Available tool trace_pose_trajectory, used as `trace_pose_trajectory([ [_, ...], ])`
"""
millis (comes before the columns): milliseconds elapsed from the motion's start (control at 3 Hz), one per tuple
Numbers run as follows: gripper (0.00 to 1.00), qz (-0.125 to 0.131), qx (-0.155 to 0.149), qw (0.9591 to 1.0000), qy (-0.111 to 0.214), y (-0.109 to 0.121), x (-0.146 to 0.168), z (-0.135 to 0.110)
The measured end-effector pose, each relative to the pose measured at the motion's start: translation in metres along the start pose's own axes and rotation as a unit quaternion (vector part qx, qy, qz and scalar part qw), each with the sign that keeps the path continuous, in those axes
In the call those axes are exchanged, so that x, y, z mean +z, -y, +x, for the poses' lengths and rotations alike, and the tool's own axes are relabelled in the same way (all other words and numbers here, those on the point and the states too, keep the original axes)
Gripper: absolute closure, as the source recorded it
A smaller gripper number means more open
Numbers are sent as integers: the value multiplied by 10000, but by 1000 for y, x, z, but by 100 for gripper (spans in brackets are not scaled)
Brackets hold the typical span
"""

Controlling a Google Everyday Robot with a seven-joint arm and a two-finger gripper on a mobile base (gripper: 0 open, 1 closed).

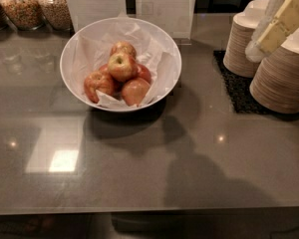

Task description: Pick apple from white bowl

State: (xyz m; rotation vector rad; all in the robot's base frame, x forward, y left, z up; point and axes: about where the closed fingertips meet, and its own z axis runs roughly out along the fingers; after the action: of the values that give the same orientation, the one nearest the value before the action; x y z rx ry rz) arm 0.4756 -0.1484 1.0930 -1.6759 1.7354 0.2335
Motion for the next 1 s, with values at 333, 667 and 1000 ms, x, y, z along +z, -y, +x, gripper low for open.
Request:
trace_pose_trajectory([
  [333, 0, -40, -335, 9989, 331, -18, 29, -58],
  [667, 0, -19, -541, 9969, 577, -28, 55, -98],
  [1000, 0, 60, -841, 9927, 868, -45, 78, -150],
])
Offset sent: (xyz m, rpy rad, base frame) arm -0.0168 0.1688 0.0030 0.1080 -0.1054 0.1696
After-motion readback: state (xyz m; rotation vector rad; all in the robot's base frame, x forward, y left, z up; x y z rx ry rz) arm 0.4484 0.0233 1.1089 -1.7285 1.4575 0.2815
